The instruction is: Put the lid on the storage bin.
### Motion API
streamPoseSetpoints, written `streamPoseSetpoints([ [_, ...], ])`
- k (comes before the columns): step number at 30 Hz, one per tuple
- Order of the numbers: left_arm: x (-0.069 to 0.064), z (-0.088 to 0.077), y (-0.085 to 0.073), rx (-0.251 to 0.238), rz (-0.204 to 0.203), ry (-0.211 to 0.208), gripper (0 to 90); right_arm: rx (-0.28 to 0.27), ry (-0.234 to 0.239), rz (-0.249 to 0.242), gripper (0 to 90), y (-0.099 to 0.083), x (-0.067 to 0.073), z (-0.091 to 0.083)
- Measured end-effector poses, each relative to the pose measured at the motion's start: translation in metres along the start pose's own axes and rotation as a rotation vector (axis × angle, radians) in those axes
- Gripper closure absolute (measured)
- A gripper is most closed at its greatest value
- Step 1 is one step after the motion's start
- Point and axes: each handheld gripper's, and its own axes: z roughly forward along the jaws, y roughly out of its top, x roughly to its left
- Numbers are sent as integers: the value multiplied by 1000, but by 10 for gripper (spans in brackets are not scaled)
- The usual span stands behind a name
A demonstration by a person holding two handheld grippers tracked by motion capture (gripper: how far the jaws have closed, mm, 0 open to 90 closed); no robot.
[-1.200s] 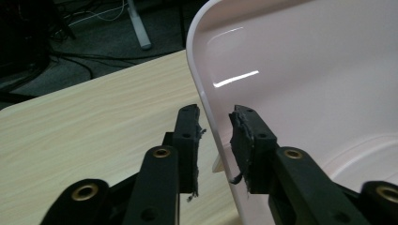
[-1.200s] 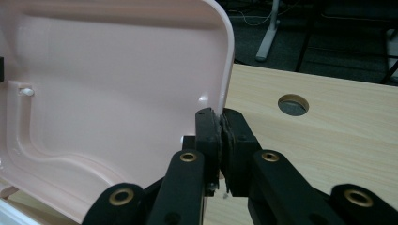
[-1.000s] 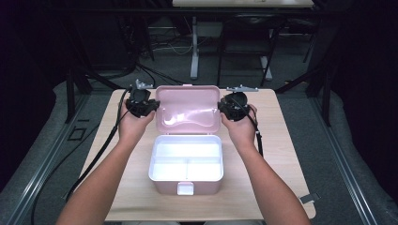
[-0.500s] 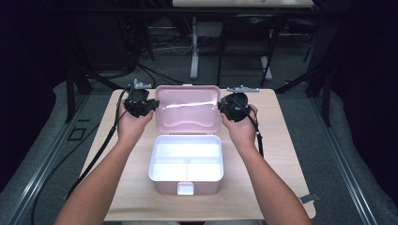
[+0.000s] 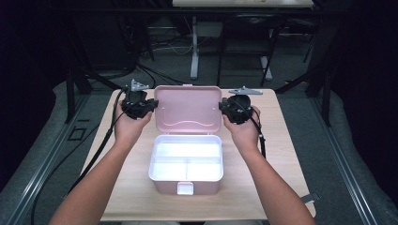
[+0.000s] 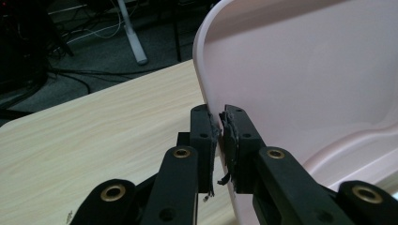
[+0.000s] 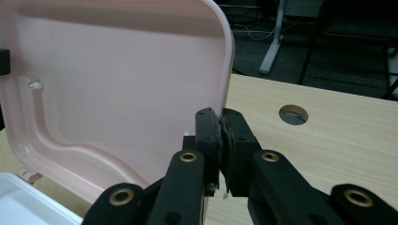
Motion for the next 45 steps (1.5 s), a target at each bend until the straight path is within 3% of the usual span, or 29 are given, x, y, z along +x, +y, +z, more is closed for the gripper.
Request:
streamPoseSetpoints([
  [29,-12,-45,-13,-69,54,-48,836,-102,41,-68,862,-14,12,-45],
  [45,-19,-68,-27,-95,96,-85,828,-127,66,-101,854,-27,19,-65],
])
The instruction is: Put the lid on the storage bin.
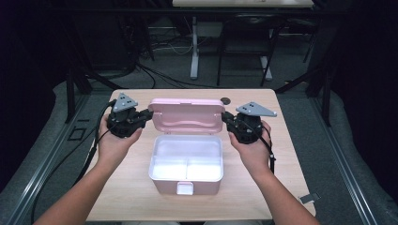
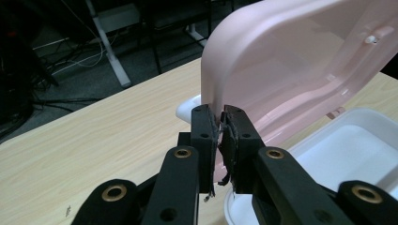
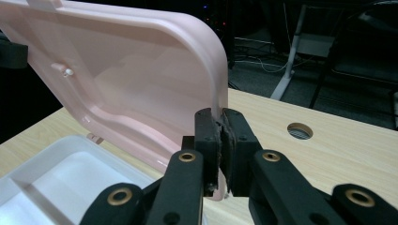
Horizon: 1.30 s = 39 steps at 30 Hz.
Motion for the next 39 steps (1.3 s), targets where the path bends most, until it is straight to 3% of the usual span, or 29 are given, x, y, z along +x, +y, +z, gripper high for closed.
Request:
streamPoseSetpoints([
  [16,-7,-22,-20,-46,5,-71,800,18,55,-16,832,-13,6,-20],
  [30,-14,-32,-30,-47,15,-91,798,26,91,-23,819,-22,9,-30],
  [39,-23,-45,-52,-46,30,-131,783,27,130,-26,787,-40,14,-41],
])
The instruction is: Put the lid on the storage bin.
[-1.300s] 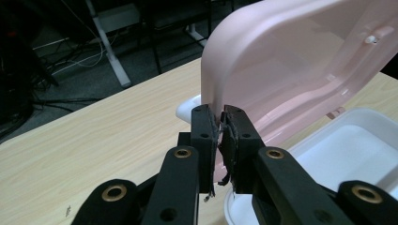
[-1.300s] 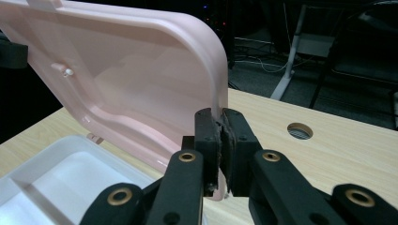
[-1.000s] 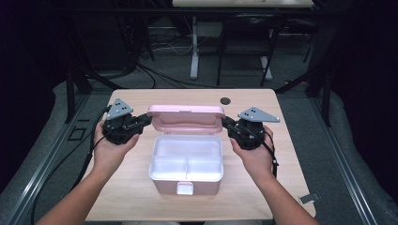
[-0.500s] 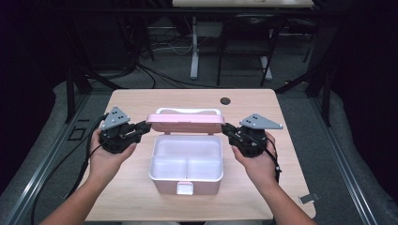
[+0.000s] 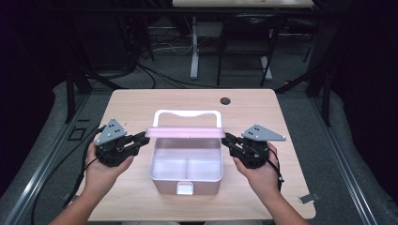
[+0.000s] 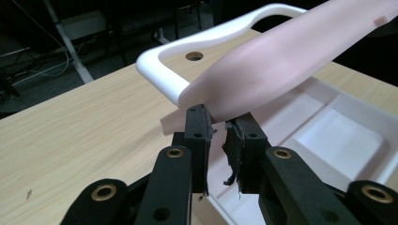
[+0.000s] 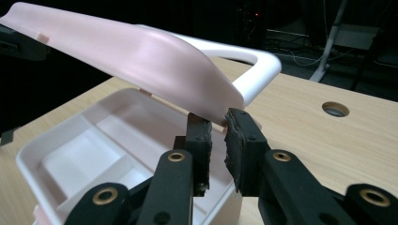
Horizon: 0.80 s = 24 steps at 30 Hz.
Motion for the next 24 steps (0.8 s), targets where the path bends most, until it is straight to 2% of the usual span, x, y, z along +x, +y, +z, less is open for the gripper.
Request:
streamPoseSetpoints([
  [3,-4,-3,-9,1,6,-10,781,-4,16,-12,785,-9,3,-4],
  [9,-10,-6,-19,1,13,-3,777,-12,33,-10,788,-21,7,-10],
  [17,-13,-8,-35,-13,-28,-31,775,-7,42,-32,801,-34,12,-16],
  [24,-15,-9,-46,-9,-29,-37,780,-8,61,-24,818,-46,15,-19],
])
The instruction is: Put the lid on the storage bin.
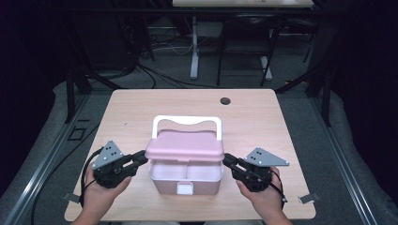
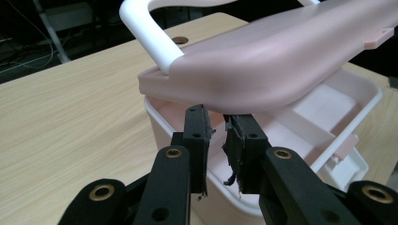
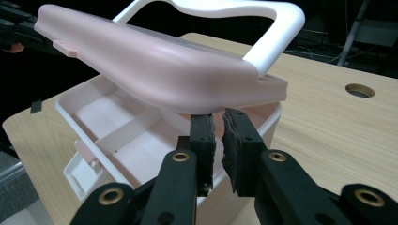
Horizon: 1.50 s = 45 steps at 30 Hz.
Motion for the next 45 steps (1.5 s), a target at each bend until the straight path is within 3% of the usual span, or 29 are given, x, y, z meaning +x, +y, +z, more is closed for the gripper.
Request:
streamPoseSetpoints([
  [18,-9,-2,-21,21,-18,-21,803,35,24,8,840,-21,3,-2],
  [29,-9,-6,-29,67,-21,-26,854,57,25,35,850,-26,-3,-10],
  [40,1,-14,-29,53,-43,-6,866,48,19,46,850,-27,-6,-9],
  [45,8,-14,-27,31,-74,7,823,46,-3,50,833,-25,-10,-11],
])
